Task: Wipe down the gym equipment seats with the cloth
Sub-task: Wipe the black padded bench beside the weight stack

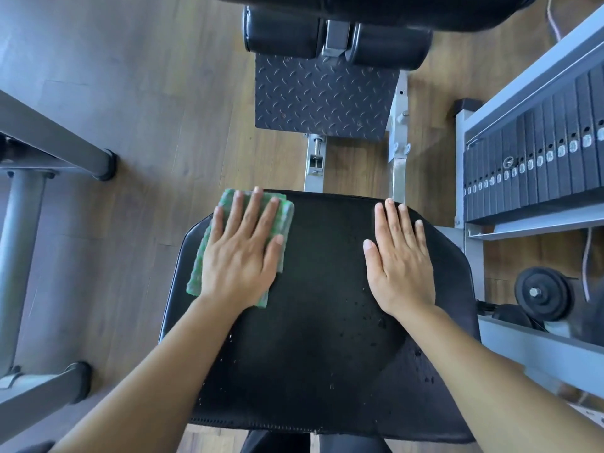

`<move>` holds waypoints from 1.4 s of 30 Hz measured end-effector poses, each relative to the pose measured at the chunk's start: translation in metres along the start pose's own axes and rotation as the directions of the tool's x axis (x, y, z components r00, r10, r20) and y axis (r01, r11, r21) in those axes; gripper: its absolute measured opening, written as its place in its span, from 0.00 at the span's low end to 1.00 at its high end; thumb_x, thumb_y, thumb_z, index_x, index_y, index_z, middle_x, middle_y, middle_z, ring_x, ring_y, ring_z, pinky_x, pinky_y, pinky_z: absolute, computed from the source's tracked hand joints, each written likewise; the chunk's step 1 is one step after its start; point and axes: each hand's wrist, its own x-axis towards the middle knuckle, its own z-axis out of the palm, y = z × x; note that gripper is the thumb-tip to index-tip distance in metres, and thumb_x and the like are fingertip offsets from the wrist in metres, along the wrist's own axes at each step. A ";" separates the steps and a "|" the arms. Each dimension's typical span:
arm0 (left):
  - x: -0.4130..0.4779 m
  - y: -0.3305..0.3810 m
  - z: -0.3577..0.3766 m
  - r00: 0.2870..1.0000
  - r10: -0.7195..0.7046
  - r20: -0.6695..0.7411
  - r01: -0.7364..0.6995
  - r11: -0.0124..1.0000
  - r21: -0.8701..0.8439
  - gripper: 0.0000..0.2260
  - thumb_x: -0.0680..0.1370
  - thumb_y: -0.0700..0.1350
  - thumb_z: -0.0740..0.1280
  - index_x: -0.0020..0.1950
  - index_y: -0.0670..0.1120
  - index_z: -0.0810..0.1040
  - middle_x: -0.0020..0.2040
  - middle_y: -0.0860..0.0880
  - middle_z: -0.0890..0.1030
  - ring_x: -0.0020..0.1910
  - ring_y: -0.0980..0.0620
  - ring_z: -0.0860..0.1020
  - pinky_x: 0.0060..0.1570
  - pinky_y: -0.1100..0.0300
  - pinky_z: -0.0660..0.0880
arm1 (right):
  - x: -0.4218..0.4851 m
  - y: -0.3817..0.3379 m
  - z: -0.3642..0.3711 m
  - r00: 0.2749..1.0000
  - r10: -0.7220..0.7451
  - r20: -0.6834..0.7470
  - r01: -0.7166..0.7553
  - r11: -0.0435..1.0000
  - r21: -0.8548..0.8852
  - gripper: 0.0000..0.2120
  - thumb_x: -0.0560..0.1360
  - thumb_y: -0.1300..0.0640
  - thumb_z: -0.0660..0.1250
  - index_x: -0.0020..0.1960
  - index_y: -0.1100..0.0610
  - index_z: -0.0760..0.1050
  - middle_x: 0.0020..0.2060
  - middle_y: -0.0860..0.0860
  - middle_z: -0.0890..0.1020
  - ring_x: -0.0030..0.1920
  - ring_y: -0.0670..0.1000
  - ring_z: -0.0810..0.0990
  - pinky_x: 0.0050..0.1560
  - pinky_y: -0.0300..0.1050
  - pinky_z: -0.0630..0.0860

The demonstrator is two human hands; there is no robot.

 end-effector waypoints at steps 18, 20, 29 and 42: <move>-0.040 0.018 0.001 1.000 0.011 0.022 -0.010 1.000 -0.026 0.26 0.81 0.54 0.46 0.78 0.49 0.54 0.79 0.48 0.51 0.78 0.46 0.46 0.75 0.46 0.42 | -0.036 -0.024 -0.024 0.997 -0.054 -0.059 0.062 0.989 0.135 0.29 0.81 0.47 0.43 0.78 0.59 0.48 0.78 0.54 0.49 0.78 0.51 0.44 0.77 0.51 0.41; -0.066 0.022 0.001 0.991 0.131 0.026 -0.131 0.991 -0.024 0.25 0.81 0.54 0.48 0.78 0.48 0.57 0.78 0.48 0.53 0.78 0.46 0.49 0.75 0.45 0.46 | -0.057 -0.034 -0.017 0.994 -0.097 -0.042 0.101 0.988 0.115 0.28 0.82 0.48 0.45 0.78 0.60 0.50 0.78 0.54 0.51 0.78 0.52 0.45 0.76 0.52 0.44; -0.069 -0.009 -0.005 0.995 -0.103 0.016 0.103 0.994 -0.035 0.26 0.80 0.55 0.45 0.78 0.50 0.53 0.79 0.48 0.50 0.77 0.46 0.45 0.75 0.47 0.41 | -0.097 -0.045 0.007 0.995 -0.098 -0.008 0.098 0.995 0.028 0.28 0.82 0.48 0.45 0.78 0.60 0.53 0.77 0.55 0.54 0.78 0.54 0.49 0.76 0.53 0.48; -0.093 -0.011 -0.006 0.996 -0.088 0.011 0.088 0.996 -0.029 0.26 0.81 0.54 0.46 0.78 0.50 0.55 0.79 0.48 0.52 0.77 0.46 0.48 0.75 0.47 0.43 | -0.095 -0.046 0.009 0.994 -0.097 -0.045 0.098 0.995 0.022 0.28 0.82 0.47 0.44 0.78 0.60 0.53 0.77 0.55 0.55 0.77 0.54 0.51 0.76 0.52 0.47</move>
